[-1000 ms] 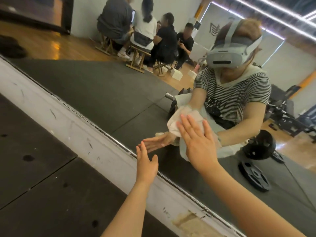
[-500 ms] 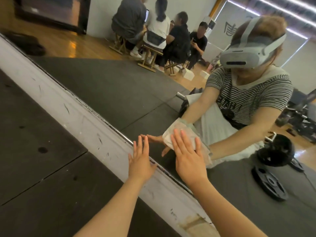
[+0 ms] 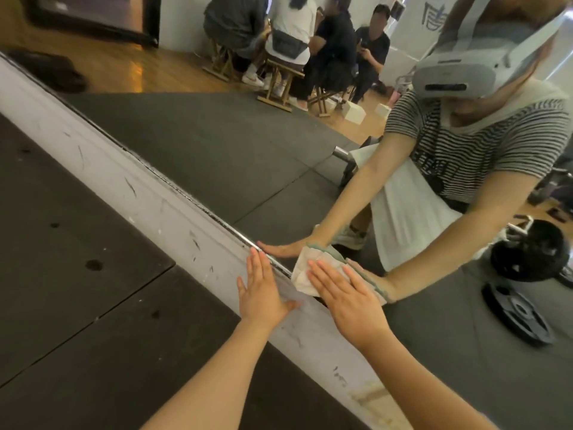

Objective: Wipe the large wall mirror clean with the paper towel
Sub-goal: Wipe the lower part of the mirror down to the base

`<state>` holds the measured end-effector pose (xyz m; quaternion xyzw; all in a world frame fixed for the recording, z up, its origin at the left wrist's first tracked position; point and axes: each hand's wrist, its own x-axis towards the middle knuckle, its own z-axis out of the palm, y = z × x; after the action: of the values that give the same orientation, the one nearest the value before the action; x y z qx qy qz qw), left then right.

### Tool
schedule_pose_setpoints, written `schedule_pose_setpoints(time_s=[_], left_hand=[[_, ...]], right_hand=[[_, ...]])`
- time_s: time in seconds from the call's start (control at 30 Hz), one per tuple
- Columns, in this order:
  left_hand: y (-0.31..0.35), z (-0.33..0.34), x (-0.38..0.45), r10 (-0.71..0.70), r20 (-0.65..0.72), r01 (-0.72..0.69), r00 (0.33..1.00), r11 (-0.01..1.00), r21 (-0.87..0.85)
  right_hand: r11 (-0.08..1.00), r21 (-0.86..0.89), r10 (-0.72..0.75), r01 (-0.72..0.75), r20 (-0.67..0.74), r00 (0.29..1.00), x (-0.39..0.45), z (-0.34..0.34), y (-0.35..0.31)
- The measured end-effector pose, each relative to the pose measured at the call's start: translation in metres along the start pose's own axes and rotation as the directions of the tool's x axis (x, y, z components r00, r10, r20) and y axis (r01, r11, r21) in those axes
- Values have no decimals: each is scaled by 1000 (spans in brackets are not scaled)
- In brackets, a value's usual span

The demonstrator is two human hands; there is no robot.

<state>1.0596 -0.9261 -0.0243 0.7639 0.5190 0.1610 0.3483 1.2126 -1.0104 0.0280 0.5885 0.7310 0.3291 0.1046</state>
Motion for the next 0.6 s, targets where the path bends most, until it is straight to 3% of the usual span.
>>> schedule_pose_setpoints(time_s=[0.13, 0.3, 0.47, 0.6], left_hand=[[-5, 0, -1, 16, 23, -17, 1000, 997, 73], [0, 1, 1, -4, -2, 4, 1000, 998, 65], [6, 1, 2, -46, -50, 40, 998, 993, -108], [12, 4, 1, -92, -127, 63, 988, 973, -220]], right_hand=[[998, -14, 68, -69, -78, 995, 3, -21, 21], [981, -44, 168, -188, -286, 943, 32, -71, 57], [938, -60, 283, -342, -440, 852, 60, -101, 78], [902, -38, 363, -430, -469, 805, 65, -96, 65]])
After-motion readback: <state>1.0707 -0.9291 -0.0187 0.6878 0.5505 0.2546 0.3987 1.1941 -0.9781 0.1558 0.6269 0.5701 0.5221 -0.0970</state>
